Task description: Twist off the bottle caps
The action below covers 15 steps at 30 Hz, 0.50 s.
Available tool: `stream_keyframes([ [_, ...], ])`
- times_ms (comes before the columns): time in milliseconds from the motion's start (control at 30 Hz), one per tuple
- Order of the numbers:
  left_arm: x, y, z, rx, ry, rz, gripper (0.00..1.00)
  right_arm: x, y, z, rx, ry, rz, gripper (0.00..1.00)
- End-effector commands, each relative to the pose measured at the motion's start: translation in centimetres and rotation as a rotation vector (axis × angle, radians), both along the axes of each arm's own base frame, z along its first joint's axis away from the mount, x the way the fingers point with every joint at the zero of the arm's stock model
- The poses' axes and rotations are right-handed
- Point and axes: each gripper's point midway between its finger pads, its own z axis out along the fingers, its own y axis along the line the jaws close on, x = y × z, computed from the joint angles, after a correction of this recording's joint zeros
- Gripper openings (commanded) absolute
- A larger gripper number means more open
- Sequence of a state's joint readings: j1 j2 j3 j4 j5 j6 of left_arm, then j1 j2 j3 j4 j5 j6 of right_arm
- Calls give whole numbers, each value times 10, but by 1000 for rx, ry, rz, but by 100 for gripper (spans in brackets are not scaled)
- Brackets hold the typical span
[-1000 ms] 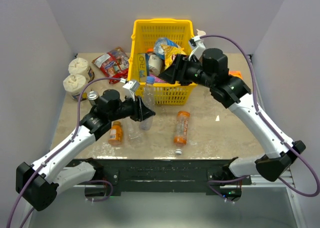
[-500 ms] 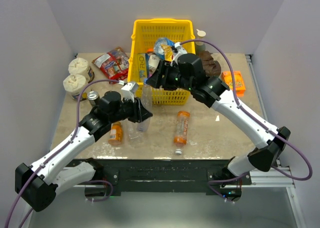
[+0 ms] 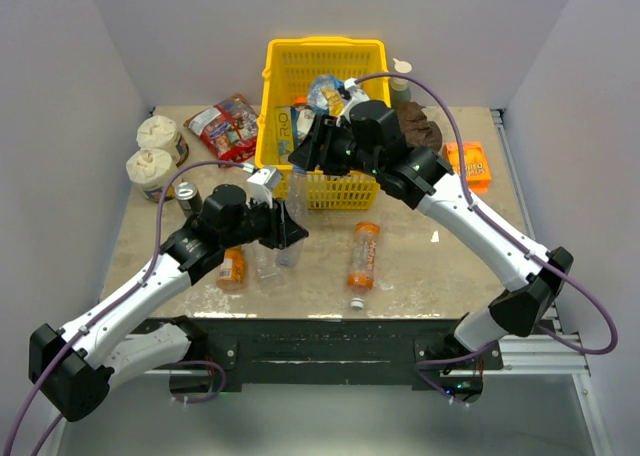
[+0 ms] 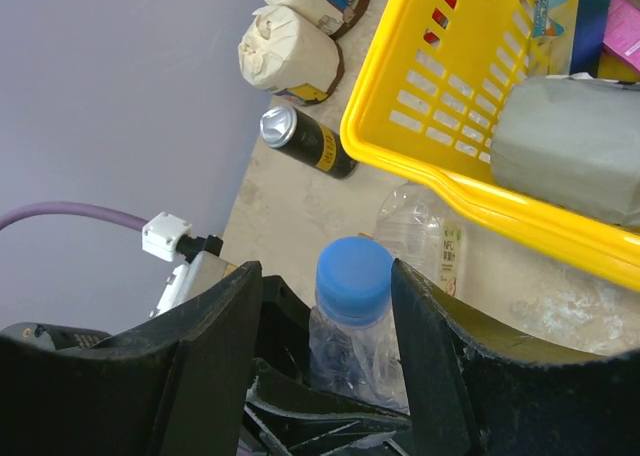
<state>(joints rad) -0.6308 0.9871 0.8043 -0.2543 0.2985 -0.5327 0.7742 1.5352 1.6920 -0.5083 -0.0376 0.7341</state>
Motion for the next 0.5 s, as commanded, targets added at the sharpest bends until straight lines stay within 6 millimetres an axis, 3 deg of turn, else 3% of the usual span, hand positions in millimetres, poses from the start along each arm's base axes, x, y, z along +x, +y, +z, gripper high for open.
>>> stream_keyframes([
  [0,7,-4,25,-26,-78,-5,30,0,6,15,30,-22,3,57],
  [467,4,-11,25,-14,-83,-24,29,2,17,13,48,-28,33,54],
])
